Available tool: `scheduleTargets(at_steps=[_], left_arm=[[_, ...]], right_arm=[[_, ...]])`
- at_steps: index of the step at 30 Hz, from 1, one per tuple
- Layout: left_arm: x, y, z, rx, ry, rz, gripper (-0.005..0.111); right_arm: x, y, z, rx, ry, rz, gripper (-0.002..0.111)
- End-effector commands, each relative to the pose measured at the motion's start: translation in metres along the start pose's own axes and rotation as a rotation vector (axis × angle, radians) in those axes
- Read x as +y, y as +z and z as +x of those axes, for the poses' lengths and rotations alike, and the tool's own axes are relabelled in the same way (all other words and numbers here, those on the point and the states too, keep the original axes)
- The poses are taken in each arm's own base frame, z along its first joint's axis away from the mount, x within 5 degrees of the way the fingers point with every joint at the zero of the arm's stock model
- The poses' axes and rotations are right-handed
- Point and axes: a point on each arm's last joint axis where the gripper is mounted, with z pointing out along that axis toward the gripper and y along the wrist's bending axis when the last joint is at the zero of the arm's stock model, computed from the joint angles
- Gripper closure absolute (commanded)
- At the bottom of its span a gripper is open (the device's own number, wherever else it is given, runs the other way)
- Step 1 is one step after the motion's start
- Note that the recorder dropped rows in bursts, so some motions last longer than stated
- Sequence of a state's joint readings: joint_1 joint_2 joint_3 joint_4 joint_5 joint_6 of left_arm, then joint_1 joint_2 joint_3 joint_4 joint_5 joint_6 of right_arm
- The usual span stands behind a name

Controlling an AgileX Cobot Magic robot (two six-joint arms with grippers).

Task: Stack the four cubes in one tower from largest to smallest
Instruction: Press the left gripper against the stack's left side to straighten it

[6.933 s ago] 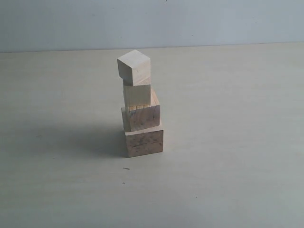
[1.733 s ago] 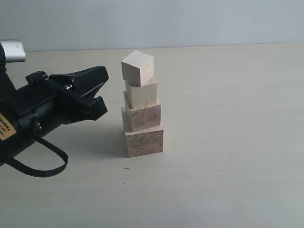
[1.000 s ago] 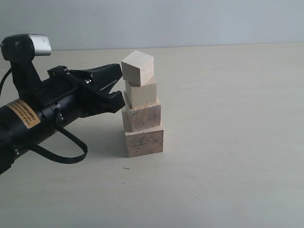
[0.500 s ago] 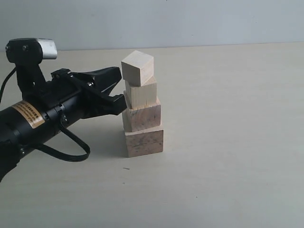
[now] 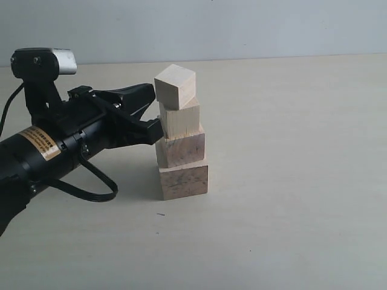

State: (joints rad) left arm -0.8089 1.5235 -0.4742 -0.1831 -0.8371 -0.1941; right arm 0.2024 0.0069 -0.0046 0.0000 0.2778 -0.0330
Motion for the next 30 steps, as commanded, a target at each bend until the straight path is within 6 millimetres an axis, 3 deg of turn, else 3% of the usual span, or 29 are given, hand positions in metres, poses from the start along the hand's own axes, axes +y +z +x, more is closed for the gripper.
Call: scheduleTargets(at_steps=[1,30], left_arm=[[-0.0001,0.0051,-0.0033,-0.023,0.003,-0.006,0.107],[0.0051,0.0063,-0.0085,-0.034,0.029,-0.022,0.107]], right_arm=[[-0.0003,-0.0001,0.001,-0.004,-0.005,0.007,0.108],[-0.0003,-0.0001,0.0021,0.008,-0.005,0.006,0.108]])
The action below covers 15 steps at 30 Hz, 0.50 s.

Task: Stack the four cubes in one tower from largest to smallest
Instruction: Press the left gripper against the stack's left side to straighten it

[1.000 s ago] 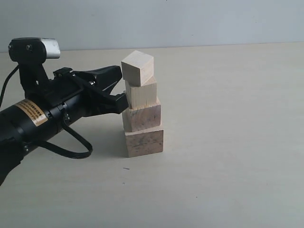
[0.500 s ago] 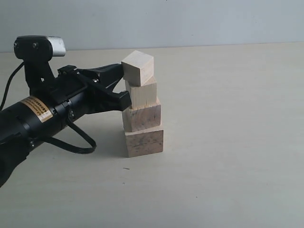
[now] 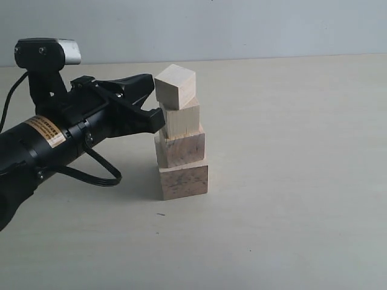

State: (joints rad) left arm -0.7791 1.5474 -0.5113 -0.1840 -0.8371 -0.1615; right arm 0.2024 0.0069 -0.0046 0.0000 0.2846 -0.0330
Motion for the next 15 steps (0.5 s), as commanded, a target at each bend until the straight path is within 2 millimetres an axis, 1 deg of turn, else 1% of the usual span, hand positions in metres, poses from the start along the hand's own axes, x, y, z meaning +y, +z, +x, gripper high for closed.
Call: scheduleTargets(at_steps=[1,6,10,15], left_arm=[[-0.001,-0.005,-0.004,-0.017,0.002,0.004,0.107],[0.0,-0.014,-0.008,-0.031,0.038,0.003,0.107],[0.002,-0.022,-0.006,-0.026,0.039,-0.001,0.107],[-0.005,-0.028,-0.001,-0.004,0.045,0.031,0.107]], right_arm=[[0.0,0.0,0.001,0.001,-0.005,0.007,0.108],[0.0,0.0,0.001,0.001,-0.005,0.007,0.108],[0.0,0.0,0.001,0.001,-0.005,0.007,0.108],[0.0,0.0,0.001,-0.001,-0.005,0.007,0.108]])
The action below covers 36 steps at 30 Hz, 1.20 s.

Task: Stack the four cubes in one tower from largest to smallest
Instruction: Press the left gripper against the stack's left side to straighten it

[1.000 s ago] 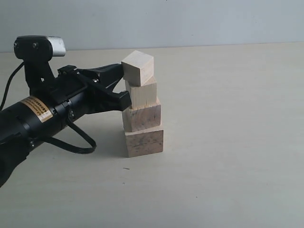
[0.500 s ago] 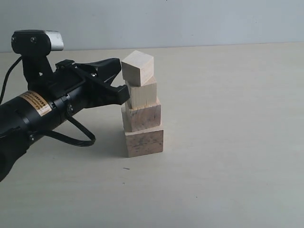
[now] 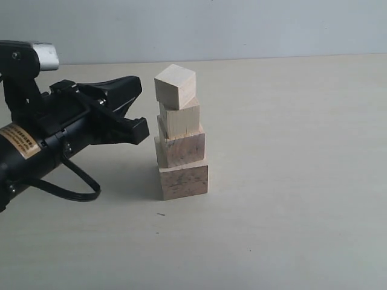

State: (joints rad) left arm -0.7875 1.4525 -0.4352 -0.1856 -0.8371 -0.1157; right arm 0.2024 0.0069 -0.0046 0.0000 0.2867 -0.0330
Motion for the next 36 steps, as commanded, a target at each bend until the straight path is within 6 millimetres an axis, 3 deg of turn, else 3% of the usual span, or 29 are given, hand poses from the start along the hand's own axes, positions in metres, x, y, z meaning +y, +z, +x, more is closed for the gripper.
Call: scheduleTargets(at_steps=[1,21,36], left_arm=[[-0.008,-0.004,0.003,0.016,0.003,0.027,0.107],[-0.013,0.015,0.009,0.041,0.004,0.027,0.107],[-0.003,0.022,0.006,0.03,0.022,-0.012,0.107]], right_arm=[[0.0,0.0,0.001,-0.003,-0.005,0.007,0.108],[0.0,0.0,0.001,-0.003,-0.005,0.007,0.108],[0.0,0.0,0.001,-0.003,-0.005,0.007,0.108]])
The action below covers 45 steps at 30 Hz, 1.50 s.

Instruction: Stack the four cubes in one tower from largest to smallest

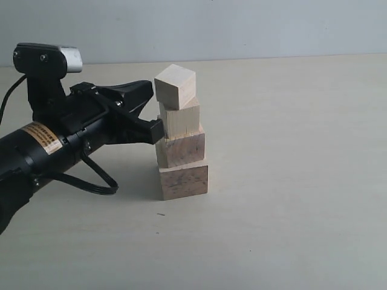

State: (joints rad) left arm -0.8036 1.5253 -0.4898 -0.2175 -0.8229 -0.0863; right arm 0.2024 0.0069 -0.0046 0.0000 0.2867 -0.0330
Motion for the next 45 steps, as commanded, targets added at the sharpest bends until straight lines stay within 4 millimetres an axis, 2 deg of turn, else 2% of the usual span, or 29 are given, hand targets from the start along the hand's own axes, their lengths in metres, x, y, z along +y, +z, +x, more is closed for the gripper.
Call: scheduleTargets(at_steps=[1,20,23,24,26,32,40,45], left_arm=[[0.0,0.006,-0.001,-0.002,0.012,0.003,0.107],[0.0,-0.002,-0.006,-0.009,0.06,-0.008,0.107],[0.002,-0.025,-0.02,-0.072,0.052,-0.006,0.107],[0.003,-0.041,-0.027,-0.11,0.051,-0.004,0.107],[0.005,-0.057,-0.033,-0.132,0.036,-0.007,0.107],[0.011,-0.101,-0.027,-0.051,-0.016,0.003,0.107],[0.015,-0.141,-0.034,-0.19,-0.02,0.05,0.107],[0.015,-0.161,-0.031,-0.261,0.037,0.098,0.107]], right_arm=[[0.0,0.0,0.001,-0.003,-0.005,0.007,0.108],[0.0,0.0,0.001,-0.003,-0.005,0.007,0.108],[0.0,0.0,0.001,-0.003,-0.005,0.007,0.108],[0.0,0.0,0.001,-0.003,-0.005,0.007,0.108],[0.0,0.0,0.001,-0.003,-0.005,0.007,0.108],[0.0,0.0,0.001,-0.003,-0.005,0.007,0.108],[0.0,0.0,0.001,-0.003,-0.005,0.007,0.108],[0.0,0.0,0.001,-0.003,-0.005,0.007,0.108]])
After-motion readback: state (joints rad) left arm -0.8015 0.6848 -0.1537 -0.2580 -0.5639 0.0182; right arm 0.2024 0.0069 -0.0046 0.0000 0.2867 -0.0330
